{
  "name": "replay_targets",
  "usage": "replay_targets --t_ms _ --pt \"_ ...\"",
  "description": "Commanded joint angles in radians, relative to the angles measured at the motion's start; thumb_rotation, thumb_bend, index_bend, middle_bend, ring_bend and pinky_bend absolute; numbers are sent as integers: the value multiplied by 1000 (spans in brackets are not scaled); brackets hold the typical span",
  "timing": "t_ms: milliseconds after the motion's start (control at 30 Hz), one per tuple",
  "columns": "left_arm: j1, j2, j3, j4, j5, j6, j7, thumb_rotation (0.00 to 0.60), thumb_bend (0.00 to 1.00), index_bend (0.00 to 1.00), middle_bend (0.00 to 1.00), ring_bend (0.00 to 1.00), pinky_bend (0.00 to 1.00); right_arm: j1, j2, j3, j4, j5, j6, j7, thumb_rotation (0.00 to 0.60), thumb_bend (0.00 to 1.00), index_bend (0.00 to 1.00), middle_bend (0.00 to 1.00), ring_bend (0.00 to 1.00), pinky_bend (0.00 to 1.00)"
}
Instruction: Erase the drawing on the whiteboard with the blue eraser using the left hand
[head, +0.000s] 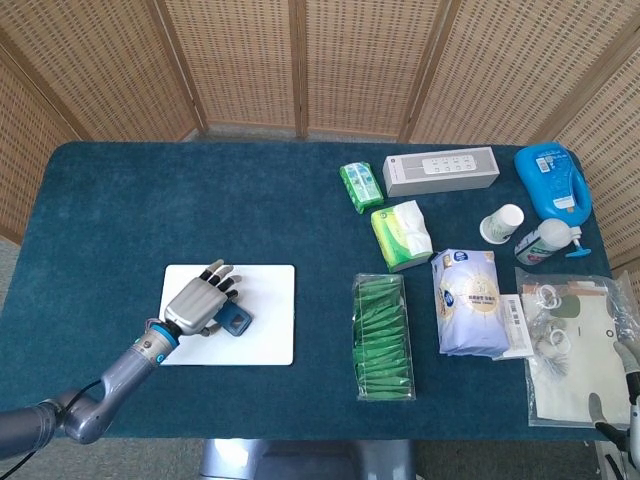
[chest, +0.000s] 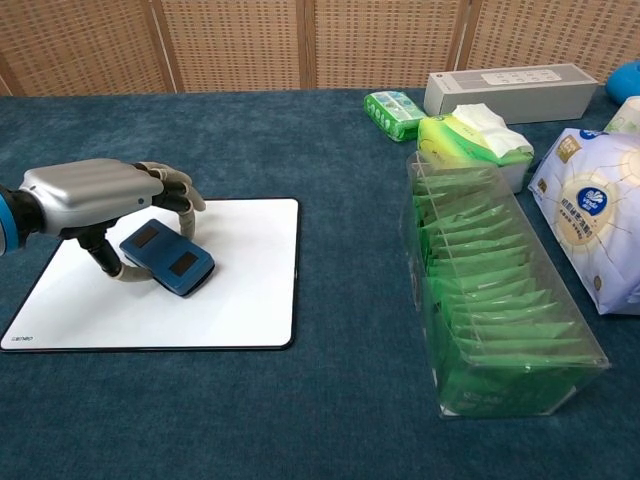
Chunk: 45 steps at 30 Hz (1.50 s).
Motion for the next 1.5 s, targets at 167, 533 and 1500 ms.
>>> replay_targets --t_ms 167,533,1500 --pt "37 56 42 -79 48 47 4 600 341 788 206 0 0 7 -6 2 0 -6 -5 12 600 395 99 114 0 66" --pt "51 56 44 -76 46 49 25 600 341 802 170 0 0 19 -19 3 12 -2 -25 18 600 393 99 114 0 66" --pt "-19 -57 -39 22 -46 -20 105 600 363 827 48 0 0 7 -14 2 19 8 -12 33 600 394 99 114 0 66"
